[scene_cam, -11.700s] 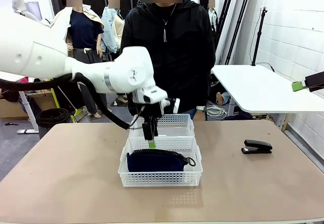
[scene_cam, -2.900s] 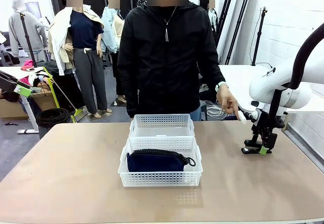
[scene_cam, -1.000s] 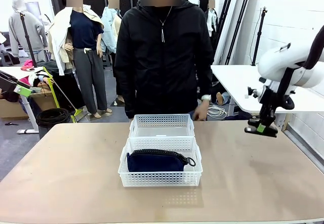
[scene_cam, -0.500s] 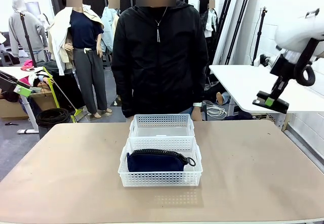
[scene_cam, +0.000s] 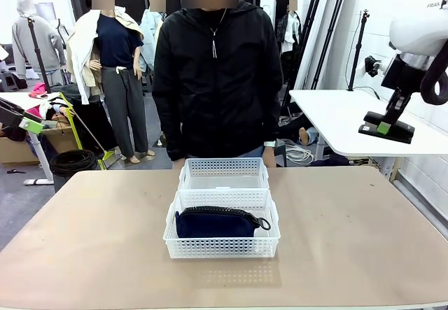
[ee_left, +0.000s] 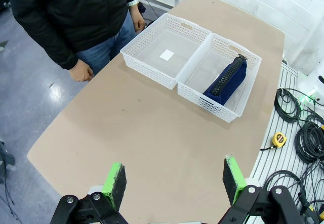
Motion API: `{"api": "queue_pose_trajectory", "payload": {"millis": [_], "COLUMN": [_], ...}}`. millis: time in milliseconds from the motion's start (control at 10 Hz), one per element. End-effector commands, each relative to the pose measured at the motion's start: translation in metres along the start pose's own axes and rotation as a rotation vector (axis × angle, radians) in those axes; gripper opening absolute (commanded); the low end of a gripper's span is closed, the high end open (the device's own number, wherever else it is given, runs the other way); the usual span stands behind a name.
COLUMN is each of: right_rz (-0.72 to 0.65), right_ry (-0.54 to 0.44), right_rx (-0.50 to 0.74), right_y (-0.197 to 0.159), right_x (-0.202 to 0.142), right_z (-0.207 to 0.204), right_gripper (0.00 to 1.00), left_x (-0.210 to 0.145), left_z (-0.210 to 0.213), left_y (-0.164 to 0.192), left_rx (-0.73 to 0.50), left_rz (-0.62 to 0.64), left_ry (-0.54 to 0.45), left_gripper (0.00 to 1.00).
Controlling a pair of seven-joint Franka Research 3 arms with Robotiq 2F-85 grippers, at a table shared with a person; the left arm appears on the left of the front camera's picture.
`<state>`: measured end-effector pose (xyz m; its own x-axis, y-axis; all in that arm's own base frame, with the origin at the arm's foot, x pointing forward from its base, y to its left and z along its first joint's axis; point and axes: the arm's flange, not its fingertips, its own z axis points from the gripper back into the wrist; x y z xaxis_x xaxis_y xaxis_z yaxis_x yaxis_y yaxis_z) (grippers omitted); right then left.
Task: Distribute items into two baskets.
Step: Pick up the Stapler that the person points to, then place the picked Stapler into the Organizing basket as instructed by the person.
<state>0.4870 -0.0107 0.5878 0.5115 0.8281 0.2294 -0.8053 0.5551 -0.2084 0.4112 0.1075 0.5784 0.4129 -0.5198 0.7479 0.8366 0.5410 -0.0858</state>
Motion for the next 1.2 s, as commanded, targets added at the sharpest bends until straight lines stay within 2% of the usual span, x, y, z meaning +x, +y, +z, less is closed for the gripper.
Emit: {"api": "queue_pose_trajectory", "payload": {"millis": [0,100,200,1100], "right_rz": [0.023,0.064,0.013,0.013], "right_ry": [0.041,0.055,0.013,0.013], "right_rx": [0.004,0.029,0.004,0.004], "right_y": [0.0066,0.0083,0.0026,0.0026], "right_x": [-0.0024,-0.0024,0.0003,0.0003], "right_z": [-0.003,0.0004,-0.0001,-0.0001], "right_gripper": [0.0,0.0,0.0,0.0], "left_x": [-0.0007,-0.0007,-0.0007,-0.0007], "left_z": [0.0011,0.0011,0.0011,0.0011], "left_y": [-0.0009,-0.0009,-0.0009,-0.0009], "left_rx": [-0.009,-0.009,-0.009,-0.009], "left_rz": [0.0,0.0,0.0,0.0], "left_ry": [-0.017,-0.017,-0.017,-0.017], "left_gripper": [1.0,1.0,1.0,1.0]}}
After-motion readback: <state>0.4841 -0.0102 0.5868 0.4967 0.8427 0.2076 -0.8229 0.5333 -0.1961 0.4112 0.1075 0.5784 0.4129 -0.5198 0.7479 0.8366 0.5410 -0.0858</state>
